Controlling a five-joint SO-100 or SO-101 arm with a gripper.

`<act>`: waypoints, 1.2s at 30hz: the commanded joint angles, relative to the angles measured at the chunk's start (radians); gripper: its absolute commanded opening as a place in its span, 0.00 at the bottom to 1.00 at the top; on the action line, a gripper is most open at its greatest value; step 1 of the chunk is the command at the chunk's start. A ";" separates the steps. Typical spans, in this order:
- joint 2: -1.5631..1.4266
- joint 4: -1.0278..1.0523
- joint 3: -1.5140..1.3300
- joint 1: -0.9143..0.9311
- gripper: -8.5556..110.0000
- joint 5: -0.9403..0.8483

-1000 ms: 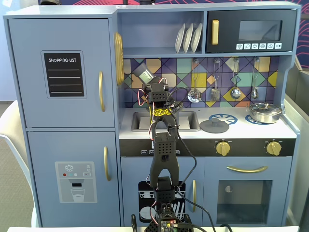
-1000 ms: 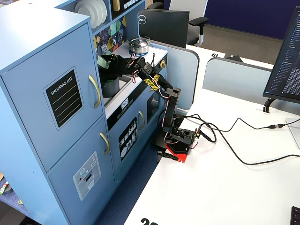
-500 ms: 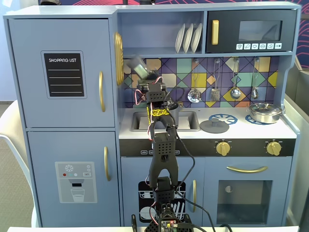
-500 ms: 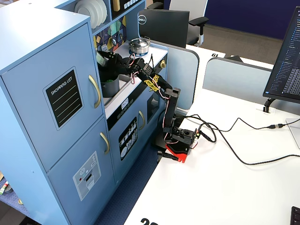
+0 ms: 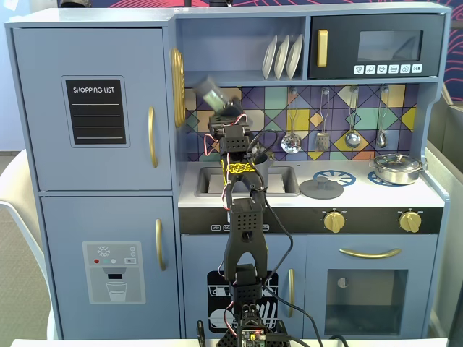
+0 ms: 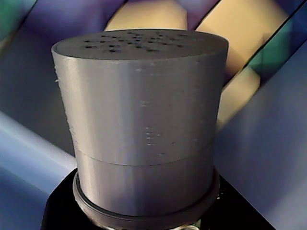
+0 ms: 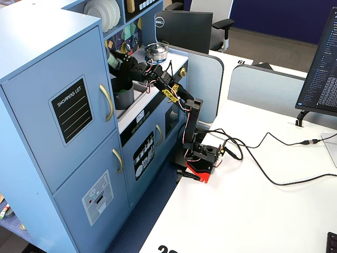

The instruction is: Put salt in the gray recipient

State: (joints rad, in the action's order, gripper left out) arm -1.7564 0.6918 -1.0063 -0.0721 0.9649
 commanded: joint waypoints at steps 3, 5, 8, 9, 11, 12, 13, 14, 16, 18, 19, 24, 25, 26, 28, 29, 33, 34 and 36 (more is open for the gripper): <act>-0.018 0.193 0.061 0.043 0.07 0.057; -0.018 0.314 0.061 0.061 0.07 0.098; -0.038 0.345 0.014 0.044 0.07 0.104; -0.052 0.298 -0.017 0.037 0.07 0.092; -0.072 0.166 -0.058 0.017 0.07 0.040; -0.074 0.104 -0.061 0.006 0.07 0.006; -0.072 0.041 -0.061 -0.005 0.07 -0.035; -0.069 -0.018 -0.058 -0.015 0.07 -0.092; -0.054 -0.075 -0.020 -0.020 0.07 -0.229; -0.038 -0.077 0.018 0.018 0.07 -0.410; -0.038 -0.077 0.018 0.054 0.07 -0.537; -0.051 -0.078 -0.021 0.304 0.07 -1.335; -0.052 -0.089 -0.025 0.362 0.07 -1.460; -0.055 -0.103 -0.028 0.420 0.07 -1.595; -0.061 -0.144 -0.029 0.528 0.07 -1.838; -0.061 -0.178 -0.029 0.580 0.07 -1.928; -0.071 -0.270 -0.075 0.756 0.07 -2.256; -0.078 -0.302 -0.106 0.792 0.07 -2.307; -0.101 -0.388 -0.189 0.845 0.07 -2.370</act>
State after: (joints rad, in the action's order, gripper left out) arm -1.7717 0.4341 -1.1305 0.6535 -1.1244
